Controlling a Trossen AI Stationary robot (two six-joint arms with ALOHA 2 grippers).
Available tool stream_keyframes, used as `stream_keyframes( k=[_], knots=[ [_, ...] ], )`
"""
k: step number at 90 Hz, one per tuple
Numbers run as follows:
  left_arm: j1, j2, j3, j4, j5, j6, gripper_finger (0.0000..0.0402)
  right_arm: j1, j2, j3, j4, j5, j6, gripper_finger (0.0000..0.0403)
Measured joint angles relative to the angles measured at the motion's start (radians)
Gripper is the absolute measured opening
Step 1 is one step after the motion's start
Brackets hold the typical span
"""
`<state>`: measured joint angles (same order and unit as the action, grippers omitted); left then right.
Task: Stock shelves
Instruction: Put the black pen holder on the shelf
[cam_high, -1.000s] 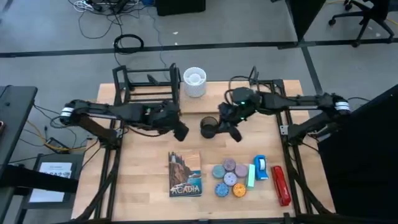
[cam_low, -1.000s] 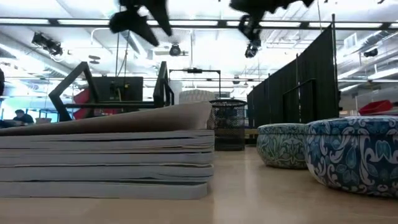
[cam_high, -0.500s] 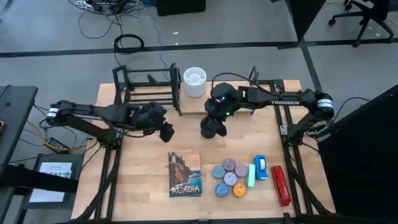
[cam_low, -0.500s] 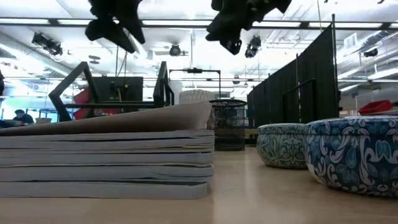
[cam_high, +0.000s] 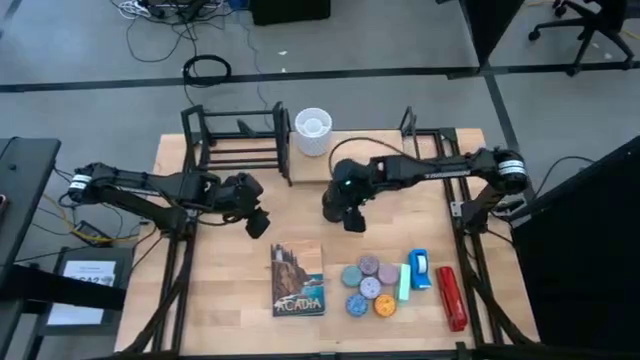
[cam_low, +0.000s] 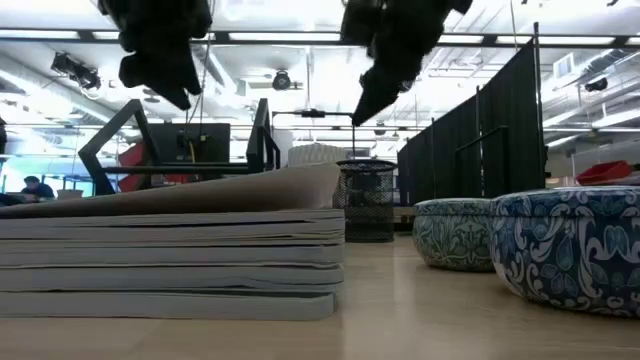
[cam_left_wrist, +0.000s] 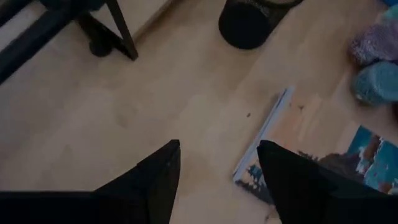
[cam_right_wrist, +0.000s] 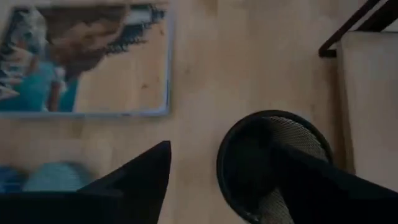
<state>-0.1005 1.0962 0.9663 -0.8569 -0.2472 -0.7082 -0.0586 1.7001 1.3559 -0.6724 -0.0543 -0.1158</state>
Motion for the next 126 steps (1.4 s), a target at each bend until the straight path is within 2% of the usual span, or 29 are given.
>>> stream_keyframes(
  k=[28, 38, 49, 53, 63, 74, 89, 99, 126],
  knots=[
    [0.0, 0.0, -0.002, 0.008, 0.041, -0.014, 0.0197, 0.0, 0.117, 0.0, -0.015, 0.016, 0.01, 0.0142],
    [0.0, 0.001, -0.002, 0.008, 0.043, -0.042, 0.0197, 0.001, 0.133, -0.001, -0.022, 0.019, 0.016, 0.0094],
    [0.0, 0.0, -0.002, 0.008, 0.043, -0.063, 0.0197, 0.001, 0.116, -0.001, -0.026, 0.027, 0.033, 0.0023],
    [0.0, 0.001, -0.002, 0.009, 0.043, -0.064, 0.0197, 0.0, 0.099, -0.001, -0.03, 0.029, 0.037, 0.001],
    [0.0, 0.001, -0.002, 0.014, 0.042, -0.067, 0.0197, -0.007, 0.052, 0.011, -0.079, 0.042, 0.079, 0.0002],
    [0.0, 0.001, -0.001, 0.031, 0.033, -0.081, 0.0197, -0.034, -0.009, 0.083, -0.19, 0.071, 0.097, 0.0001],
    [0.0, 0.001, -0.001, 0.061, 0.008, -0.086, 0.0197, -0.099, -0.068, 0.207, -0.335, 0.179, 0.065, 0.0001],
    [0.0, 0.001, -0.001, 0.079, 0.005, -0.089, 0.0197, -0.206, -0.071, 0.258, -0.421, 0.226, 0.023, 0.0],
    [0.0, 0.002, 0.0, 0.115, -0.012, -0.116, 0.0197, -0.568, -0.066, 0.258, -0.43, 0.283, -0.068, 0.0]
  ],
)
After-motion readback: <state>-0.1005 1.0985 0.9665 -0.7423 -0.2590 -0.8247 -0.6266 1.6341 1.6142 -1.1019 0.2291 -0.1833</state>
